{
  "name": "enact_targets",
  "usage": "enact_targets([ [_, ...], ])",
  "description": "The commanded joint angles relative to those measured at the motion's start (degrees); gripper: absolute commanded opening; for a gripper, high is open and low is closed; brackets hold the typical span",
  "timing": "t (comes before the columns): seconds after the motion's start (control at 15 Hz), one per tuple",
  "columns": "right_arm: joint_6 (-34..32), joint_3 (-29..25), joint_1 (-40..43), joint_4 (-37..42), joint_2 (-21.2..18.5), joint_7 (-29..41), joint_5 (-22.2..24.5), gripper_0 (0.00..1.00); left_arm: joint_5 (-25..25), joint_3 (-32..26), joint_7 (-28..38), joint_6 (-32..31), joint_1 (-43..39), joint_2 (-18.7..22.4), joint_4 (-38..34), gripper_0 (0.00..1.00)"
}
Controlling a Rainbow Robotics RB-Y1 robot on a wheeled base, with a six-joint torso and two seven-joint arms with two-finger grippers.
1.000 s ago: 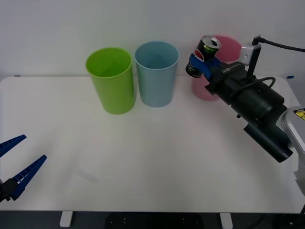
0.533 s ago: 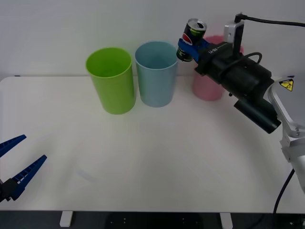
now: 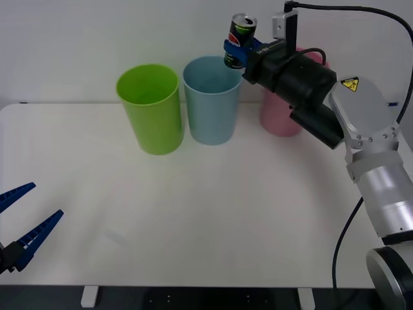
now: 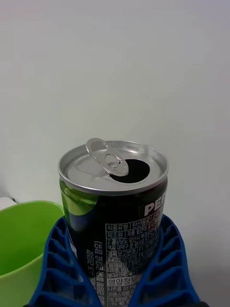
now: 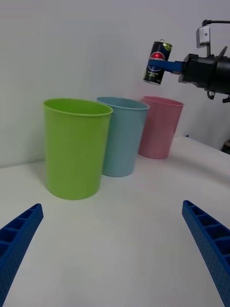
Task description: Grasp the object on the table and drop it into the matching bin: aluminum can to the light blue bin, PET bottle to the pink bin.
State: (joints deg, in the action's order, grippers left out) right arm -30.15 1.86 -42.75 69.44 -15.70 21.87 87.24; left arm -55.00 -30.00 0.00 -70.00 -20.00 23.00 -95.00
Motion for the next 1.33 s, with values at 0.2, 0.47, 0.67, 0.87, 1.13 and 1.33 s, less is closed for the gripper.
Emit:
enact_targets([
  [0.2,0.01,-1.42,-8.23,-12.05,3.13,-1.56,1.62,0.0,0.0,0.0,0.0,0.0,0.0,0.0,0.0,1.0],
  [0.47,0.18,-4.85,-14.56,-20.84,6.21,-3.5,4.61,0.0,0.0,0.0,0.0,0.0,0.0,0.0,0.0,1.0],
  [0.67,0.1,-5.47,-15.53,-22.42,6.73,-4.2,5.31,0.0,0.0,0.0,0.0,0.0,0.0,0.0,0.0,1.0],
  [0.87,0.1,-5.29,-15.53,-22.33,6.82,-4.73,5.31,0.0,0.0,0.0,0.0,0.0,0.0,0.0,0.0,1.0],
  [1.13,0.1,-5.47,-15.53,-22.33,6.73,-4.9,5.31,1.0,0.0,0.0,0.0,0.0,0.0,0.0,0.0,1.0],
  [1.33,0.1,-5.64,-15.53,-22.33,6.73,-4.99,4.79,1.0,0.0,0.0,0.0,0.0,0.0,0.0,0.0,1.0],
])
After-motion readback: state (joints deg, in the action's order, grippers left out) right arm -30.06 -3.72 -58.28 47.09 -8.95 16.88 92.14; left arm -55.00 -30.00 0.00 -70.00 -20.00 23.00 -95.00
